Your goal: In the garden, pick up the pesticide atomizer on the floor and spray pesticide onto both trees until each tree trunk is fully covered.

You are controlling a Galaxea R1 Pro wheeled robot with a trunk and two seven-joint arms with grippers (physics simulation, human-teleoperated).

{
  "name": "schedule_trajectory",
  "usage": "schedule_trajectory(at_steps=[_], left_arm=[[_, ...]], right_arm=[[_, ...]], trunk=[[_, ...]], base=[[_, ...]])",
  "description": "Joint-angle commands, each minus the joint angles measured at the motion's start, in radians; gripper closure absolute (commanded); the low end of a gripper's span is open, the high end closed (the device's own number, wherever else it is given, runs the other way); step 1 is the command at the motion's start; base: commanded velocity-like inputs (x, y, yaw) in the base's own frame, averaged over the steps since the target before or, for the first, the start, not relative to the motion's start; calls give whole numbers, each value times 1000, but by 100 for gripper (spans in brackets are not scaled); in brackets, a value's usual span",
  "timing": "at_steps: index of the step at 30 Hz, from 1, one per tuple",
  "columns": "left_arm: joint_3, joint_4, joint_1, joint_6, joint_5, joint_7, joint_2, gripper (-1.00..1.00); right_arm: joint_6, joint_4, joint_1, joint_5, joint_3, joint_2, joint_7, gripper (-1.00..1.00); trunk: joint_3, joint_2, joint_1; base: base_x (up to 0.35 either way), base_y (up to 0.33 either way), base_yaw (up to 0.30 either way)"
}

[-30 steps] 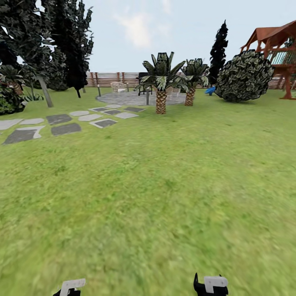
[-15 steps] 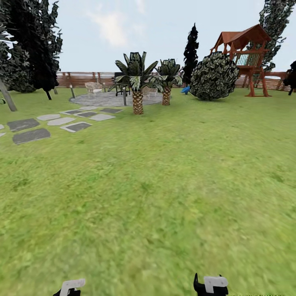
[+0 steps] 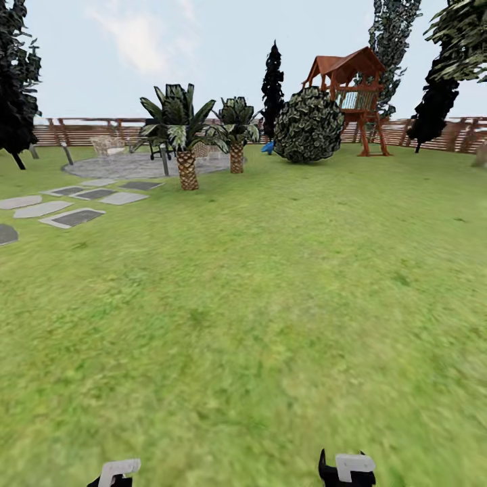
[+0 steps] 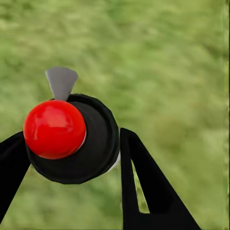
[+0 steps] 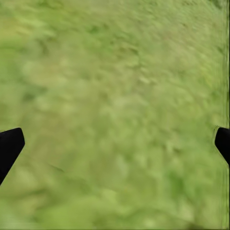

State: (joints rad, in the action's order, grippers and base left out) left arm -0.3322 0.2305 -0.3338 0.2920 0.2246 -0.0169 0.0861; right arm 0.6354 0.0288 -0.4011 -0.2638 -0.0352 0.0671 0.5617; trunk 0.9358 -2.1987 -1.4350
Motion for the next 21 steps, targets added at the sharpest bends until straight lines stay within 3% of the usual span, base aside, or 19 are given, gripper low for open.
schedule_trajectory(at_steps=[1, 21], left_arm=[[-8, 0, -1, 4, 10, -2, 0, 100], [-8, -1, -1, 4, 10, 3, 0, 100]], right_arm=[[-2, -1, -1, -6, -3, 0, 9, -100], [-2, -1, -1, -6, -3, 0, 9, -100]], trunk=[[1, 0, 0], [1, 0, 0]], base=[[164, -262, -300], [164, -262, -300]])
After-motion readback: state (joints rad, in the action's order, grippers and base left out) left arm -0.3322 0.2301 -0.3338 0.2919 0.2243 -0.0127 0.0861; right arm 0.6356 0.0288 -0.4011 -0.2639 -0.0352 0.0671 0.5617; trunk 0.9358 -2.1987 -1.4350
